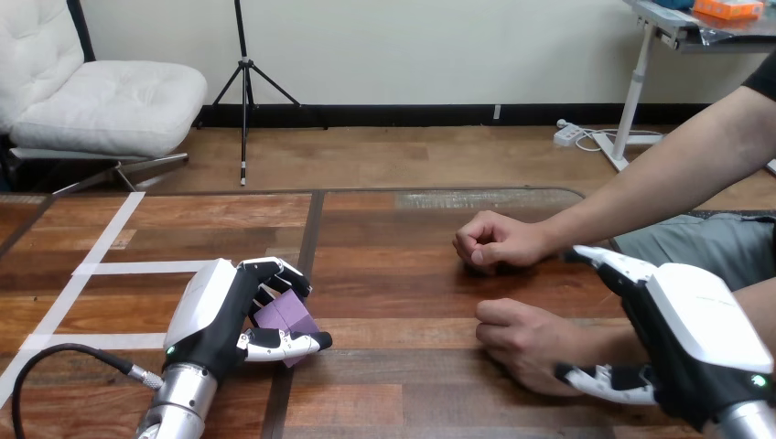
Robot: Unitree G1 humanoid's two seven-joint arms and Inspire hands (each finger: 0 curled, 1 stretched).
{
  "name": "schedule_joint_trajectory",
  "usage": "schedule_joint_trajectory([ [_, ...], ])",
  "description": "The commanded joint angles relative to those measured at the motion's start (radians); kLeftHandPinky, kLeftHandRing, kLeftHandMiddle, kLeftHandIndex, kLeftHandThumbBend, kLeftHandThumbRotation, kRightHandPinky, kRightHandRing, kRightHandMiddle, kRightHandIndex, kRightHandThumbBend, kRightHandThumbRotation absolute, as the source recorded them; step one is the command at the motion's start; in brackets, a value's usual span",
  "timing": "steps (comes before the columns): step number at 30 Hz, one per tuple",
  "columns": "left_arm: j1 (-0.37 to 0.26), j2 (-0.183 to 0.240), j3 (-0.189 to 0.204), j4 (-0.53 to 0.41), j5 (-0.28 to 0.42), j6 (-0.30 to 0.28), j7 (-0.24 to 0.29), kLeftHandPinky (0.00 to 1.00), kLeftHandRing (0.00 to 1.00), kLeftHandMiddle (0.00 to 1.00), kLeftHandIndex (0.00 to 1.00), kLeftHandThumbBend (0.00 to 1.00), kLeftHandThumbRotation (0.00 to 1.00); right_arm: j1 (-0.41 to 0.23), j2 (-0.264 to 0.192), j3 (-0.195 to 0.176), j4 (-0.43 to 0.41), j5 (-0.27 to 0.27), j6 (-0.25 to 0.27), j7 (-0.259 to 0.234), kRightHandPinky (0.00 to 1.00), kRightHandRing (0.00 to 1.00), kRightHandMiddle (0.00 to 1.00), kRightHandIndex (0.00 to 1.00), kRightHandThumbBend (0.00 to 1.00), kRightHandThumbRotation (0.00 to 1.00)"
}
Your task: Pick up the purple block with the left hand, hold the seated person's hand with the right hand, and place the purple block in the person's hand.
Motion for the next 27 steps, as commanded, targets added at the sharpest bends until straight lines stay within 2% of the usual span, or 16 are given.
schedule_joint_trajectory([
  [1, -0.031, 0.006, 0.016, -0.046, -0.004, -0.026, 0.020, 0.37, 0.42, 0.50, 0.53, 0.64, 0.07, -0.077, -0.061, -0.020, -0.041, -0.015, 0.030, 0.035, 0.84, 0.86, 0.86, 0.83, 0.77, 0.12],
  [9, -0.027, 0.007, 0.017, -0.046, -0.003, -0.035, 0.028, 0.37, 0.42, 0.50, 0.53, 0.64, 0.07, -0.092, -0.107, -0.014, -0.053, -0.039, 0.101, 0.105, 0.85, 0.86, 0.86, 0.83, 0.80, 0.13],
  [17, -0.025, 0.007, 0.016, -0.048, -0.003, -0.033, 0.030, 0.37, 0.42, 0.50, 0.54, 0.64, 0.07, -0.111, -0.137, -0.004, -0.066, -0.060, 0.148, 0.157, 0.84, 0.85, 0.86, 0.82, 0.84, 0.13],
  [25, -0.021, 0.007, 0.015, -0.054, 0.001, -0.044, 0.039, 0.37, 0.42, 0.51, 0.54, 0.64, 0.06, -0.125, -0.161, 0.003, -0.082, -0.094, 0.183, 0.201, 0.79, 0.83, 0.84, 0.80, 0.88, 0.11],
  [27, -0.018, 0.006, 0.017, -0.058, -0.002, -0.057, 0.042, 0.37, 0.42, 0.51, 0.54, 0.64, 0.06, -0.137, -0.170, 0.010, -0.090, -0.115, 0.207, 0.235, 0.76, 0.81, 0.82, 0.79, 0.90, 0.08],
])
